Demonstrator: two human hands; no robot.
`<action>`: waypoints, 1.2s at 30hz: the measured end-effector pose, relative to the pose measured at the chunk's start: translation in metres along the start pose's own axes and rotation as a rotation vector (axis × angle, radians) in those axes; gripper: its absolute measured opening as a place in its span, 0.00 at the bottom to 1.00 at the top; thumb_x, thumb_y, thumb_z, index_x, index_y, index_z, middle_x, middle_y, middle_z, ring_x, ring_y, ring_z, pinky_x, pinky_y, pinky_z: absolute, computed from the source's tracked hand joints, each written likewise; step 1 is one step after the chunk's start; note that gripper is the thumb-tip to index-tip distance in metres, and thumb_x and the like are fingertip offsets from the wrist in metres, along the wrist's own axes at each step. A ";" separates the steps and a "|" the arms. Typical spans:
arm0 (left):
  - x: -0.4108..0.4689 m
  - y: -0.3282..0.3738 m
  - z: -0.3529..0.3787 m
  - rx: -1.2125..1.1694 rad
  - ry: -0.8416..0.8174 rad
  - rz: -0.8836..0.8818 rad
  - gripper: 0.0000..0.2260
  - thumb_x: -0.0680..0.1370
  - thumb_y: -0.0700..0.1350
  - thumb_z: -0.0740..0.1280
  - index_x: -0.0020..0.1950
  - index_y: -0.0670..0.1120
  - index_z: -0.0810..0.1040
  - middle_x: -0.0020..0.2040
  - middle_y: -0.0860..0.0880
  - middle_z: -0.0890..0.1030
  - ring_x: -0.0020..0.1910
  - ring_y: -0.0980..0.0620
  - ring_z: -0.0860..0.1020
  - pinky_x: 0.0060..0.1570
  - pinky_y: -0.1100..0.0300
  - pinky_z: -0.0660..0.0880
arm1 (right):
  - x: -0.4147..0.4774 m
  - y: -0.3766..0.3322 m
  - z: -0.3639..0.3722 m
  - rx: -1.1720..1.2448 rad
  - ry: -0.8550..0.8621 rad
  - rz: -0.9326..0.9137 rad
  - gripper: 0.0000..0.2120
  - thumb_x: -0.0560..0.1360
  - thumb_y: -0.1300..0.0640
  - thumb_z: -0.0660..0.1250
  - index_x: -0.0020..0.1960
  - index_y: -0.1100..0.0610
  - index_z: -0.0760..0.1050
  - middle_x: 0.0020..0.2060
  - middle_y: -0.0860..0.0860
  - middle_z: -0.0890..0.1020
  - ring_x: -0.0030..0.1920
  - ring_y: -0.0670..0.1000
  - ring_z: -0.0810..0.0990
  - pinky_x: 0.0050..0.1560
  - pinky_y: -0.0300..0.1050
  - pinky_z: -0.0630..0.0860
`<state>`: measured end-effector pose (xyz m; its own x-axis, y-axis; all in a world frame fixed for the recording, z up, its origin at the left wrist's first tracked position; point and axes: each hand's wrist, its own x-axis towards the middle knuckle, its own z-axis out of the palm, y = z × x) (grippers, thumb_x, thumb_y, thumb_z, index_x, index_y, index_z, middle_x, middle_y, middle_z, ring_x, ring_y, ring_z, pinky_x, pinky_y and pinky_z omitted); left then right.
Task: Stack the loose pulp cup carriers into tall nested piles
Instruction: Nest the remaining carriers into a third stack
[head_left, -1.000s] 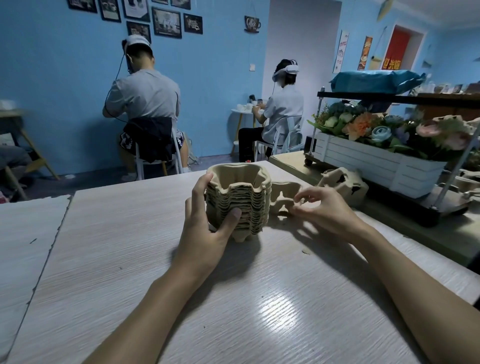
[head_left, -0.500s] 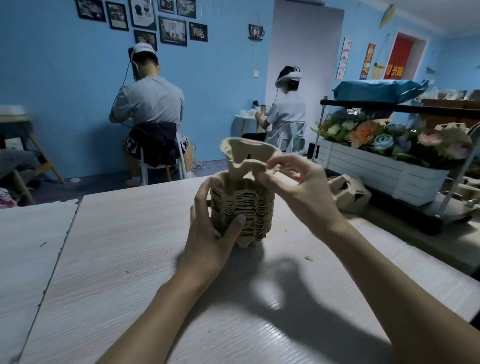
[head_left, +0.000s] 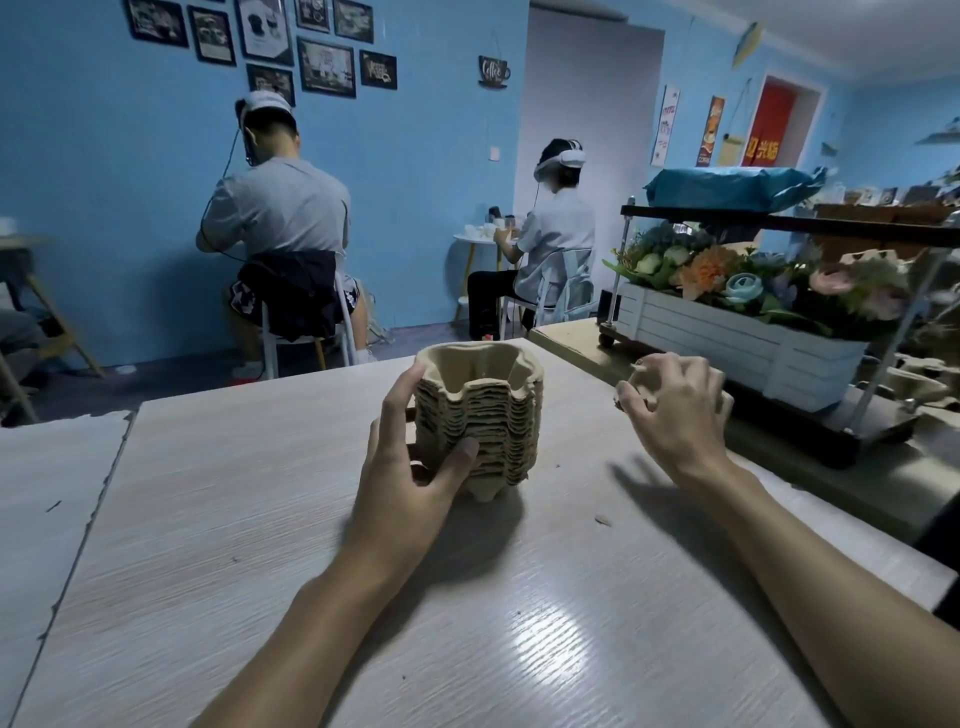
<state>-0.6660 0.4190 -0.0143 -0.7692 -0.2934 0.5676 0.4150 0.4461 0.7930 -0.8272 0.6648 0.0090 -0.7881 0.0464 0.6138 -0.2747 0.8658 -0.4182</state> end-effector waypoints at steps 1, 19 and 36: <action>-0.001 0.000 0.001 0.008 -0.013 0.014 0.32 0.76 0.53 0.71 0.68 0.79 0.56 0.68 0.51 0.71 0.55 0.52 0.81 0.53 0.54 0.80 | 0.001 0.006 0.003 -0.025 0.018 0.017 0.18 0.75 0.43 0.67 0.61 0.49 0.73 0.59 0.55 0.72 0.63 0.57 0.65 0.63 0.55 0.63; -0.002 0.004 0.001 -0.006 -0.096 -0.011 0.34 0.72 0.55 0.69 0.71 0.77 0.55 0.71 0.53 0.68 0.54 0.54 0.81 0.50 0.60 0.79 | 0.022 0.023 0.012 0.307 -0.010 0.250 0.25 0.72 0.54 0.71 0.66 0.57 0.68 0.59 0.56 0.72 0.58 0.55 0.72 0.57 0.49 0.71; -0.001 0.005 0.002 -0.015 -0.087 -0.018 0.34 0.77 0.49 0.71 0.69 0.78 0.56 0.67 0.55 0.70 0.52 0.57 0.81 0.47 0.65 0.78 | -0.021 0.001 -0.017 0.397 -0.340 -0.128 0.41 0.69 0.54 0.78 0.72 0.34 0.60 0.63 0.50 0.60 0.65 0.54 0.69 0.67 0.47 0.70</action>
<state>-0.6638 0.4231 -0.0116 -0.8160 -0.2263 0.5320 0.4071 0.4284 0.8067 -0.8015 0.6734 0.0069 -0.8505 -0.2683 0.4524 -0.5155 0.5959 -0.6157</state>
